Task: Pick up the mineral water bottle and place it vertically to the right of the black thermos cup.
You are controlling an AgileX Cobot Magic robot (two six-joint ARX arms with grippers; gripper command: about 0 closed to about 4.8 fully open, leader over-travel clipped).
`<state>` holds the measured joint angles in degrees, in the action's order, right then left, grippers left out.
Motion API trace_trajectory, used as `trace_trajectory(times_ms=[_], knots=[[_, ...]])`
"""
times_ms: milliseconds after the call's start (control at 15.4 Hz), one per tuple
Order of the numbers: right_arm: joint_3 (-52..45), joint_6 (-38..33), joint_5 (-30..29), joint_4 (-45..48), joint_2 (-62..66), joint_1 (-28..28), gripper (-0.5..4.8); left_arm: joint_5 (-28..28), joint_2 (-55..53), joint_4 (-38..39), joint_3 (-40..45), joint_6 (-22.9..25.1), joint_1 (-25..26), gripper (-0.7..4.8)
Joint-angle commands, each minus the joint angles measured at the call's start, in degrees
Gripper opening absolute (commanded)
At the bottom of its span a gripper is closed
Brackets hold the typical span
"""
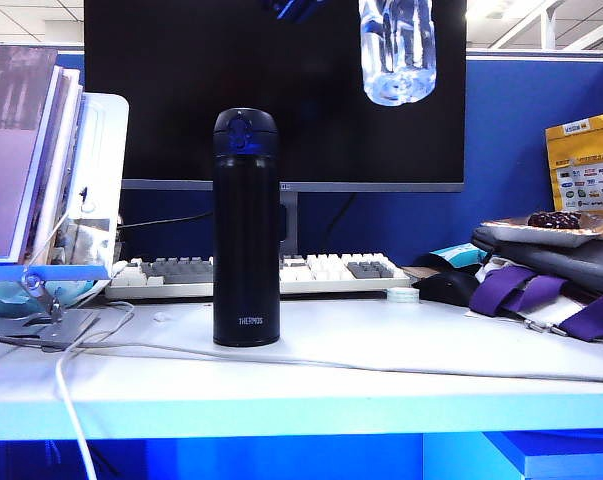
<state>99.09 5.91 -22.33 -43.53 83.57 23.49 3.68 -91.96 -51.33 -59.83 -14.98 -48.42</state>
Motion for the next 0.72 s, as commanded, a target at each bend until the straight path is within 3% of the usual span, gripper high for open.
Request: trace_trajectory(times_ms=[65, 260, 456, 716], knots=[[0.50, 1.81, 1.53, 3.15, -0.46, 0.04, 1.15, 3.65, 0.52, 3.04, -0.35, -0.46, -0.57, 4.79], [0.50, 1.88, 1.88, 5.75, -0.46, 0.04, 1.15, 5.84, 0.52, 9.55, -0.35, -0.39, -1.29, 4.79], [0.57, 1.97, 2.54, 6.84, -0.48, 0.00, 1.15, 4.87, 0.57, 10.62, -0.28, 0.22, -1.42, 4.79], [0.57, 3.48, 5.77, 7.54, -0.57, -0.11, 1.14, -4.48, 3.32, 17.09, -0.28, 6.27, -1.36, 4.79]])
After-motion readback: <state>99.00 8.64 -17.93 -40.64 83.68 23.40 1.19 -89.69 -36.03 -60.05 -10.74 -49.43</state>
